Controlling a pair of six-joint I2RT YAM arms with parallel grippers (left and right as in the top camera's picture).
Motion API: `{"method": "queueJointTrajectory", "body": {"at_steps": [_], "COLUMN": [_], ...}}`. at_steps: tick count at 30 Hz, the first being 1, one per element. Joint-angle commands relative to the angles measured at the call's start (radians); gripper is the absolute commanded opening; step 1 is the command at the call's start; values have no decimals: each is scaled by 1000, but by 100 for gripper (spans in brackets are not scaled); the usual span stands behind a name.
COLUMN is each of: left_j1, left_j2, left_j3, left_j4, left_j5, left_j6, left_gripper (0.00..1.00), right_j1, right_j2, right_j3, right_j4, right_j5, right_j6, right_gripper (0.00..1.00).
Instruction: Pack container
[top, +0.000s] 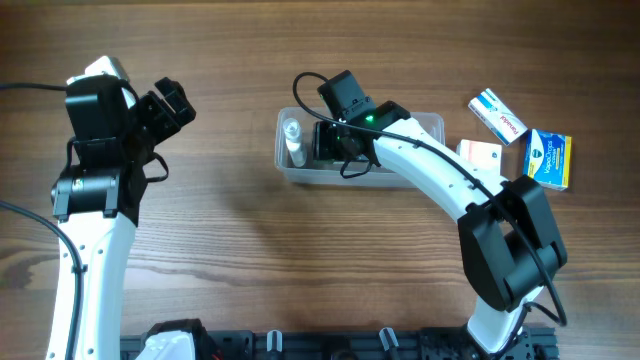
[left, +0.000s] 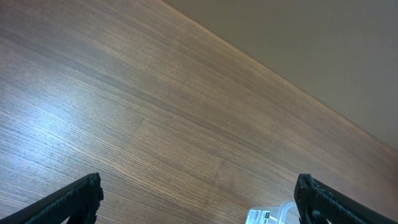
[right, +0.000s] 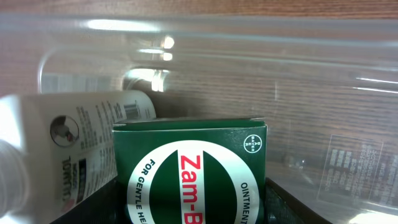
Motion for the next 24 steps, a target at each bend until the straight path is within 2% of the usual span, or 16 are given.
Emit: {"method": "queueJointTrajectory", "body": {"at_steps": [1,24], "left_j1": [6,5], "left_j2": [3,3], "left_j3": [8,8], "left_j4": [-1,-1], "left_j5": [12,12], "left_j6": [5,5], "left_gripper": [100,100], "right_j1": [12,44], "right_j2": [15,63], "right_j3": [29,15], "right_j4": [14,44], "right_j5": [22,62], "right_j6": [38,59], "right_gripper": [61,66]}}
